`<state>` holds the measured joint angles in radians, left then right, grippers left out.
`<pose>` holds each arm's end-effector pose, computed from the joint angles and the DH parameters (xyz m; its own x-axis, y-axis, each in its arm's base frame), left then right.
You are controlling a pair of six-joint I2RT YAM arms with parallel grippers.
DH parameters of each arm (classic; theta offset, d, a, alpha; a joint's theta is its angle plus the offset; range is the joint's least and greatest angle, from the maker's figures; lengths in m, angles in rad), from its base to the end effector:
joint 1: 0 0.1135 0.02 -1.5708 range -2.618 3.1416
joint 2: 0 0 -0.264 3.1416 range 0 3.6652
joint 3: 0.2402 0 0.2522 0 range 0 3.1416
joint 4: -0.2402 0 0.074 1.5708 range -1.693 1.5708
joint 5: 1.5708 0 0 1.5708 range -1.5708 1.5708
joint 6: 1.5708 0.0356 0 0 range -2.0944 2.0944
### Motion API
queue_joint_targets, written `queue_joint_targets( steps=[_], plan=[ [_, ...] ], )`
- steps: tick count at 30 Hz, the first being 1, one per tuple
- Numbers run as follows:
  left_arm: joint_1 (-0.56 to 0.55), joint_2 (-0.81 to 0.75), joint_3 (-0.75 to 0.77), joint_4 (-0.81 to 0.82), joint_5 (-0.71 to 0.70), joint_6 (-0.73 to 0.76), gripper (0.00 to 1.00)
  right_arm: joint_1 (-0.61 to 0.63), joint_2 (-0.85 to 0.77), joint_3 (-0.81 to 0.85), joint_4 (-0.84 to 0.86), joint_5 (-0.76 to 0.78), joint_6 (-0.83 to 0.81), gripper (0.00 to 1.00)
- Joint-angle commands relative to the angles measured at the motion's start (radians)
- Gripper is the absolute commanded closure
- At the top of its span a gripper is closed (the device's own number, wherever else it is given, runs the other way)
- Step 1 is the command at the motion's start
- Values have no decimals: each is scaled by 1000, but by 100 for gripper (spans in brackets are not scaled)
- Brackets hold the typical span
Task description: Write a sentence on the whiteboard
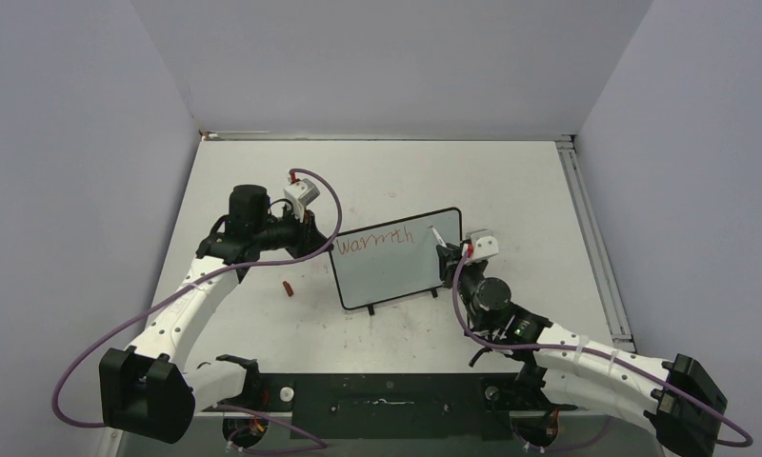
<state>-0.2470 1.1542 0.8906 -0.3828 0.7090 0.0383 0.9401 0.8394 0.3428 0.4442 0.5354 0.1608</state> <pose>0.2328 -0.0826 0.2882 -0.5572 0.1705 -0.8127 0.7114 0.6028 -0.3613 0.1280 0.1444 0.2405 -0.0936 0.1053 -0.9900 -0.3841 0.9136 0.1335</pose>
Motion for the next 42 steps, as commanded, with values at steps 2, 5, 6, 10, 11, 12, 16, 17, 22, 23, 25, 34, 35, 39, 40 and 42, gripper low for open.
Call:
queue_joint_targets(
  steps=[2,5,6,10,11,12,16,17,22,23,25,34,35,39,40,42],
  plan=[
    [5,5,-5,-47,-47,28,100,-10,0,26,12,-11,18,95],
    [6,4,-5,-46,-47,27,100,-11,7,10,3,-21,39,95],
    [6,5,-5,-47,-48,26,100,-9,5,2,1,-26,48,95],
    [6,6,-5,-46,-46,27,100,-2,-3,-23,-5,-46,83,95],
    [7,6,-4,-46,-46,27,100,2,-5,-27,-8,-43,89,95],
    [6,6,-4,-46,-46,28,100,5,-4,-29,-12,-43,91,95],
    [5,6,-4,-47,-45,27,100,15,-5,-36,-25,-38,106,95],
    [6,6,-4,-48,-46,26,100,16,-4,-38,-28,-35,109,95],
    [6,5,-5,-46,-46,27,100,20,-5,-37,-43,14,117,95],
    [6,5,-6,-47,-46,28,100,19,-7,-33,-45,20,112,95],
    [6,4,-5,-46,-46,27,100,20,-13,-25,-45,34,104,95],
    [6,3,-6,-46,-46,26,100,20,-55,22,-13,29,34,95],
    [6,3,-6,-46,-46,27,100,20,-54,26,-5,27,29,95],
    [5,3,-6,-48,-46,27,100,18,-33,46,30,25,2,95],
    [6,3,-6,-48,-46,27,100,18,-25,52,38,25,-5,95],
    [6,3,-5,-48,-46,27,100,17,-9,60,54,24,-17,95]
  ],
)
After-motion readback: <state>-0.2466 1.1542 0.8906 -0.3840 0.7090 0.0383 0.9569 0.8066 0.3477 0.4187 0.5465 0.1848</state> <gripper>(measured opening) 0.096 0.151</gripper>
